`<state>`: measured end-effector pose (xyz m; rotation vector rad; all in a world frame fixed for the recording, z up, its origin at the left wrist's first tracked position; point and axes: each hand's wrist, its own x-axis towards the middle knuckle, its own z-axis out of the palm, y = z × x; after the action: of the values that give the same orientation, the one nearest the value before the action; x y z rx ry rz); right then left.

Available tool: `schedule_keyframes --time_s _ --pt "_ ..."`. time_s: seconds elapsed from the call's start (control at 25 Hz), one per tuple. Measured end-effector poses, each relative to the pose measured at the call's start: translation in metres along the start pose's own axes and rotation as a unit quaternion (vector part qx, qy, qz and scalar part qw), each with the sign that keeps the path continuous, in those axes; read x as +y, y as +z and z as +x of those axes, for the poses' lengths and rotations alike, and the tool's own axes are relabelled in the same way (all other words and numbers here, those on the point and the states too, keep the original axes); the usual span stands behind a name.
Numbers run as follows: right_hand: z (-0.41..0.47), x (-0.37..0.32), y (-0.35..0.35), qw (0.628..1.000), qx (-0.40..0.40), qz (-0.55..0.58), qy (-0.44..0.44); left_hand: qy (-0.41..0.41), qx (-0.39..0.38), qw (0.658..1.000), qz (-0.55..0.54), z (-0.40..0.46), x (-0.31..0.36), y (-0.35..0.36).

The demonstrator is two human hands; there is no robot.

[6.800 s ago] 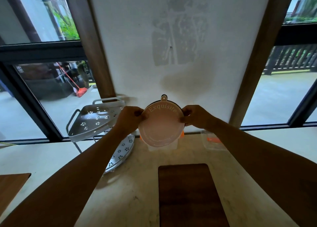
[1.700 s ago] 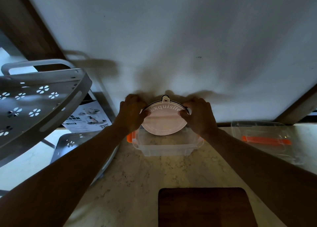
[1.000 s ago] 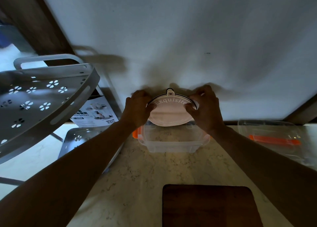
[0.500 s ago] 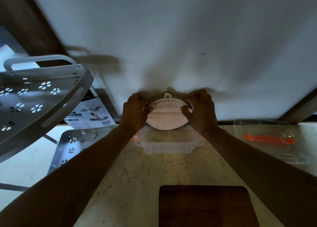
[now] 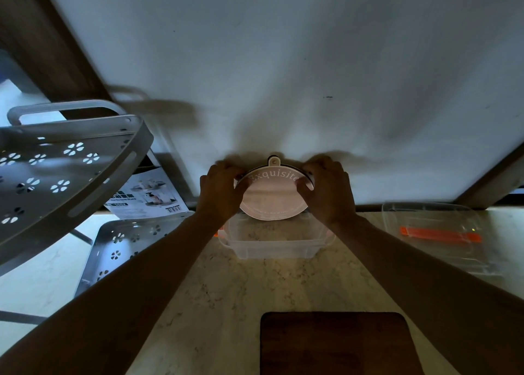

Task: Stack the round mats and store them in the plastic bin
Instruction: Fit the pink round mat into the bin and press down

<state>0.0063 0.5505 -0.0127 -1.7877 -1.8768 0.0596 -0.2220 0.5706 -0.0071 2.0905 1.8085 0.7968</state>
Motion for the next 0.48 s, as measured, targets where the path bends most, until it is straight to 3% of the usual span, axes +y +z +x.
schedule_keyframes --time_s 0.28,0.48 --pt "-0.003 -0.003 -0.015 0.999 -0.034 0.026 0.0 0.028 0.003 1.0 -0.006 -0.003 0.009 -0.01" --pt "-0.016 -0.012 -0.04 0.995 -0.101 0.017 -0.002 0.045 -0.028 0.995 0.082 -0.025 0.02 -0.029"
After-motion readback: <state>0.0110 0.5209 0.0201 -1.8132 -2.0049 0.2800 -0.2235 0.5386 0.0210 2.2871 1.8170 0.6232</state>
